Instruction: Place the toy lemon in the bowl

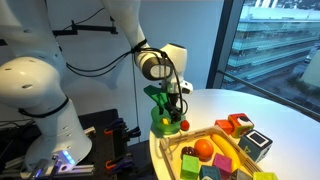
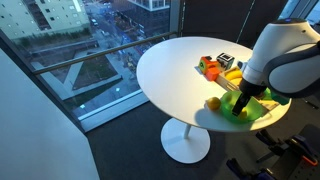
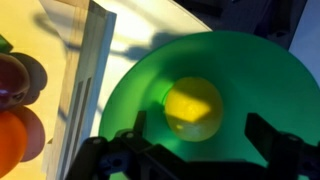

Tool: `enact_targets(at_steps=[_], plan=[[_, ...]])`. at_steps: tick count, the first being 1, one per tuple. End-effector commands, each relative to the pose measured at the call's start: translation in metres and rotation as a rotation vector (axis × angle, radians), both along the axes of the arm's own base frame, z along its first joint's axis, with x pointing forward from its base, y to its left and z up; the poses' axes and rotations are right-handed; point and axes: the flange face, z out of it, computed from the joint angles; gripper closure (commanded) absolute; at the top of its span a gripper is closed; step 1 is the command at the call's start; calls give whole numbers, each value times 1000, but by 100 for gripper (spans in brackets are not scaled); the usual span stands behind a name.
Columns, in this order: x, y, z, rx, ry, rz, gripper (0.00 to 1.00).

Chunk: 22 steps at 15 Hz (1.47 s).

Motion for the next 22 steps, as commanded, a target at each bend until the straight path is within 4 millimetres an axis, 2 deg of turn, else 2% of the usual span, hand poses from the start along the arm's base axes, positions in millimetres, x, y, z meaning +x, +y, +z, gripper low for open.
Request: enact_targets(at_steps=[1, 8, 13, 18, 22], plan=[[10, -2, 17, -7, 5, -3, 0], [29, -6, 46, -16, 48, -17, 0], [35, -11, 82, -49, 99, 1, 0], [30, -17, 122, -44, 134, 13, 0], [17, -20, 151, -30, 189, 15, 0]])
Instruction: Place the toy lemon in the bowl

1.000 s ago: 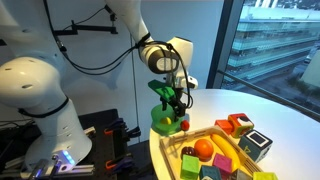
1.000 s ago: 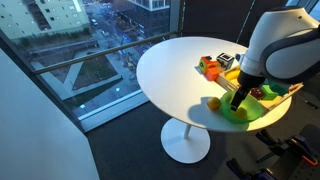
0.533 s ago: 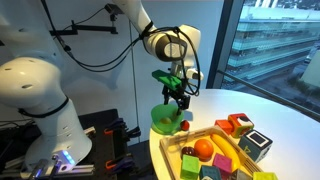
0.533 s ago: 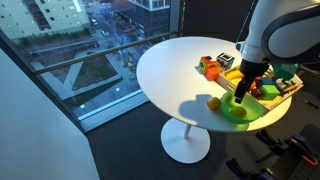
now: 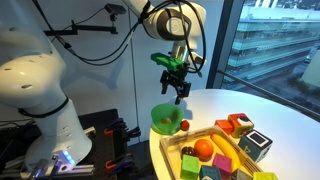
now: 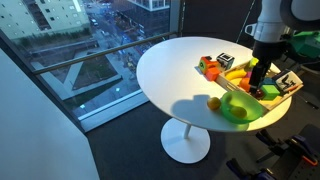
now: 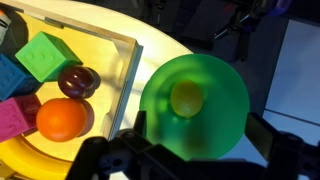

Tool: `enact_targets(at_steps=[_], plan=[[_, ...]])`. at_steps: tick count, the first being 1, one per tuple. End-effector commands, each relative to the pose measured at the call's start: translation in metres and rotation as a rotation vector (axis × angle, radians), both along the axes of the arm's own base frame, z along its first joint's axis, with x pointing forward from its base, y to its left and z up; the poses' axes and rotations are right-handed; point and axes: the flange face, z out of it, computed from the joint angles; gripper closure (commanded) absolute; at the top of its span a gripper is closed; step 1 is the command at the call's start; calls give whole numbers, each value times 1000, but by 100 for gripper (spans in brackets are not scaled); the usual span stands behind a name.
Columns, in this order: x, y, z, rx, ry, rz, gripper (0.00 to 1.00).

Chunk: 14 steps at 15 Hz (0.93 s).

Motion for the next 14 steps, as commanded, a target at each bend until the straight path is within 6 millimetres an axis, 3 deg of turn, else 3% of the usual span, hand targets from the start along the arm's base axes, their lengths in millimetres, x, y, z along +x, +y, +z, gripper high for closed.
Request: enact_targets(at_steps=[1, 7, 14], plan=[[-11, -7, 31, 0, 37, 5, 0], [-34, -22, 74, -20, 9, -53, 0], [-52, -32, 118, -25, -144, -177, 0]])
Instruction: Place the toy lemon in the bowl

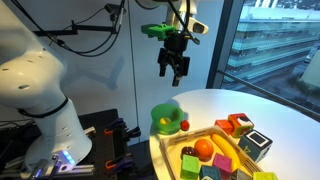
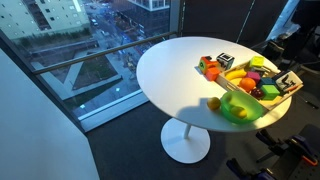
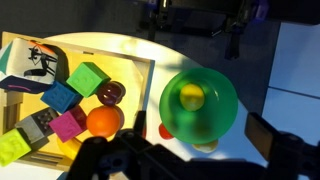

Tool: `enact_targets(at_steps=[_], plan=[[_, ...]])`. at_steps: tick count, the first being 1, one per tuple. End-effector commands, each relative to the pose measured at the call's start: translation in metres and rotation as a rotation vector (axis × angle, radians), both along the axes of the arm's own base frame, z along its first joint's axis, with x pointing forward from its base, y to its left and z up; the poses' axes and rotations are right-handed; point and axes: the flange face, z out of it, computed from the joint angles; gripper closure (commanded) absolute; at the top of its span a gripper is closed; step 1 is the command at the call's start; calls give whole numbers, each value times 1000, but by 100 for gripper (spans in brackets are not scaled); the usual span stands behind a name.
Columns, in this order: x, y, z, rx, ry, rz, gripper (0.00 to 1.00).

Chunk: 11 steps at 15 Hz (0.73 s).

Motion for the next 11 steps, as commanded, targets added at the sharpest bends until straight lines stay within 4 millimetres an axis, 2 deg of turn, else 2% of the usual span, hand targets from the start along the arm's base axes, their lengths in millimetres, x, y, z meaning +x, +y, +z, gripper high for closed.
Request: enact_targets(at_steps=[1, 6, 7, 11], plan=[[-17, -2, 27, -20, -80, -79, 0], [-30, 6, 48, -36, -143, -169, 0], [-21, 2, 42, -22, -111, -127, 0], [-22, 3, 42, -23, -112, -130, 0]])
